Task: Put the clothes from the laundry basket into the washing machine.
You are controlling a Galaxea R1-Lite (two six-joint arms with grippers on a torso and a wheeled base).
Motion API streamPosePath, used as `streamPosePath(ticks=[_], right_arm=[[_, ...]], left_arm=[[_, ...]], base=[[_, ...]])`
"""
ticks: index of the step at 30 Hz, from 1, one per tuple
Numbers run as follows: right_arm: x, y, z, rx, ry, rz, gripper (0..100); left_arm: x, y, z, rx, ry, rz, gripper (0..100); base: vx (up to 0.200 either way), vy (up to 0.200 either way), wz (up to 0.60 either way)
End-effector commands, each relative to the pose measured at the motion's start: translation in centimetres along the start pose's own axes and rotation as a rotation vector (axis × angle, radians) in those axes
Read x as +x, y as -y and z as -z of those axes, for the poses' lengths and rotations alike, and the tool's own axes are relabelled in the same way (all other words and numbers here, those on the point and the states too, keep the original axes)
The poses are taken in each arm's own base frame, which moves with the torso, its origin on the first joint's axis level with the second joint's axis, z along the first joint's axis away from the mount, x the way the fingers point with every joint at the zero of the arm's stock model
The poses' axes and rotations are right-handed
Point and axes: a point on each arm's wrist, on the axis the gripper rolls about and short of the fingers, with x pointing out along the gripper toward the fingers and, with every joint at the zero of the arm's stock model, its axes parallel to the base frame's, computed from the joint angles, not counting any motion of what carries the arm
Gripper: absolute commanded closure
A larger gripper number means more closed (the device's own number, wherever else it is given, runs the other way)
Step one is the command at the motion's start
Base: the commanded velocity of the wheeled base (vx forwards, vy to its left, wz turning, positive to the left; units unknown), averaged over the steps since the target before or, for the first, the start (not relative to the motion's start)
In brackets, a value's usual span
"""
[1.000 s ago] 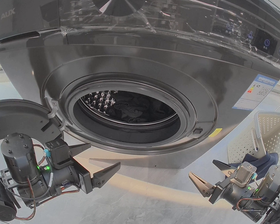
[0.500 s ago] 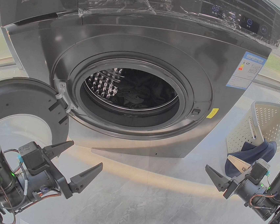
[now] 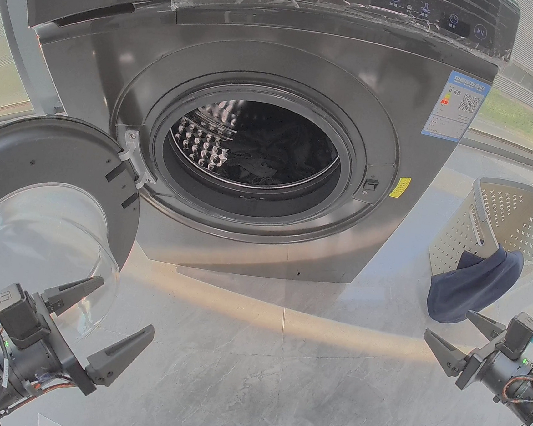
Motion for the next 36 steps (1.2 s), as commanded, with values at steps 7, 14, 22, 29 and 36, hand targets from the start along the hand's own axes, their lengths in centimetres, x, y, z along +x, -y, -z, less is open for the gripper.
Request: streamPosePath(ticks=[7, 14, 22, 29, 36], right_arm=[[-8.7, 1.8, 0.1, 0.007, 0.143, 0.207, 0], [-13.2, 1.8, 3.2, 0.015, 0.166, 0.303, 0], [-15.3, 1.5, 6.5, 0.031, 0.156, 0.380, 0], [-15.5, 1.3, 6.8, 0.014, 0.149, 0.505, 0], [-15.7, 0.9, 7.4, -0.013, 0.153, 0.425, 0]], left_arm=[[-7.8, -1.0, 0.4, 0.008, 0.014, -0.110, 0], [-12.1, -0.9, 2.6, 0.006, 0.021, -0.182, 0], [-14.9, -0.2, 5.1, 0.020, 0.062, -0.280, 0], [-14.9, 0.0, 5.6, 0.033, 0.032, -0.378, 0], [-15.0, -0.3, 6.1, 0.107, -0.032, -0.570, 0]], base=[[-0.114, 0.000, 0.00], [-0.086, 0.000, 0.00], [0.000, -0.150, 0.00], [0.000, -0.171, 0.00], [0.000, 0.000, 0.00]])
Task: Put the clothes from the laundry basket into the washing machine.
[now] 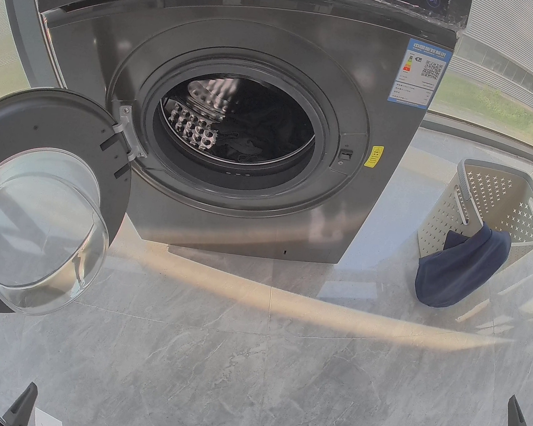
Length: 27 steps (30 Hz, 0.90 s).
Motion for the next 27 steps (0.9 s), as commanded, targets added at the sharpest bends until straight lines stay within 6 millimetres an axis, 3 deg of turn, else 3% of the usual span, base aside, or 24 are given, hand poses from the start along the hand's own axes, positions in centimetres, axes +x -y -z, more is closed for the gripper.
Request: streamPosePath(ticks=[1, 11, 13, 16, 27], right_arm=[[-0.4, 0.0, 0.8, -0.012, 0.025, -0.033, 0], [-0.4, 0.0, 0.8, -0.031, 0.031, -0.048, 0], [-0.4, 0.0, 0.8, -0.038, 0.029, -0.046, 0], [-0.4, 0.0, 0.8, -0.033, 0.031, -0.048, 0], [-0.4, 0.0, 0.8, -0.038, 0.029, -0.046, 0]], left_arm=[[-0.1, -0.3, 0.8, 0.076, -0.031, -0.205, 0], [-0.6, 0.1, 0.9, 0.048, 0.030, -0.317, 0], [-0.7, 0.3, 1.4, 0.052, 0.018, -0.191, 0], [-0.8, 0.3, 1.7, 0.040, -0.021, -0.165, 0], [-0.7, 0.2, 1.6, 0.003, 0.001, -0.212, 0]], base=[[0.000, 0.000, 0.00], [0.000, 0.000, 0.00], [0.000, 0.000, 0.00], [0.000, 0.000, 0.00], [0.000, -0.200, 0.00]])
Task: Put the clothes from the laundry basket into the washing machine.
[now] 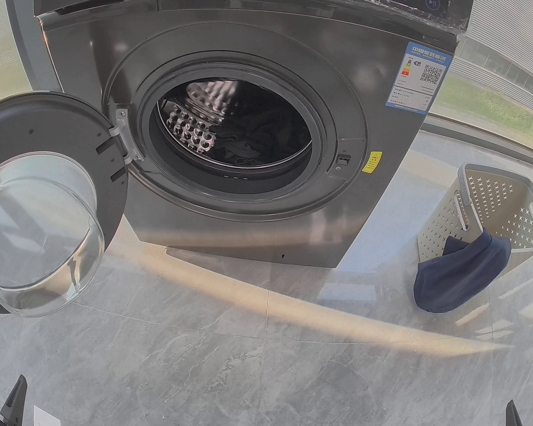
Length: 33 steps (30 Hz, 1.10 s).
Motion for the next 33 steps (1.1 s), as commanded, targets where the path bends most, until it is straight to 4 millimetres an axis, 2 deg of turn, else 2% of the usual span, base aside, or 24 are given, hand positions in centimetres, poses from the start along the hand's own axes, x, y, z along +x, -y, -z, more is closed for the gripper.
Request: streamPosePath(ticks=[1, 25, 33], right_arm=[[0.09, 0.00, 0.45, -0.001, -0.013, -0.001, 0], [0.09, 0.00, 0.45, -0.001, -0.013, -0.001, 0], [0.09, 0.00, 0.45, -0.001, -0.013, -0.001, 0]], left_arm=[[0.03, -0.02, 0.53, -0.003, -0.005, -0.009, 0], [0.03, -0.01, 0.51, 0.006, -0.004, -0.004, 0], [0.03, 0.00, 0.51, 0.002, -0.004, 0.000, 0]], base=[[0.000, -0.200, 0.00], [0.000, -0.200, 0.00], [0.000, 0.000, 0.00]])
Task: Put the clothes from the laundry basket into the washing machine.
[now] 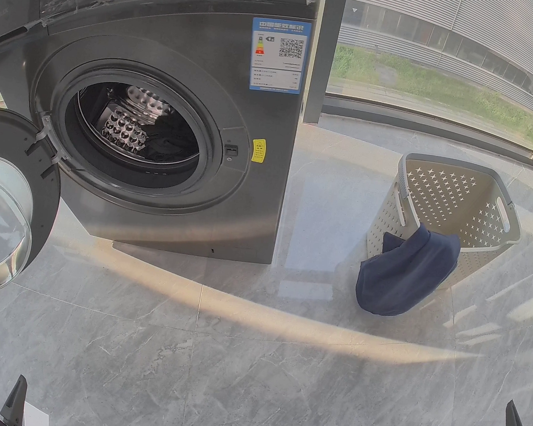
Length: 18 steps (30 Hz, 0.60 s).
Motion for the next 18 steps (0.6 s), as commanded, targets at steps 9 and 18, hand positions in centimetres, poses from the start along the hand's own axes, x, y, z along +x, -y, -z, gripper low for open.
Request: streamPosePath(ticks=[9, 18], right_arm=[[0.09, 0.00, 0.46, -0.001, -0.012, 0.001, 0], [0.09, 0.00, 0.46, -0.001, -0.012, 0.001, 0]], left_arm=[[0.05, 0.00, 0.51, -0.010, -0.008, -0.001, 0], [0.05, 0.00, 0.51, 0.002, -0.008, 0.002, 0]], base=[[0.000, -0.111, 0.00], [0.000, -0.156, 0.00]])
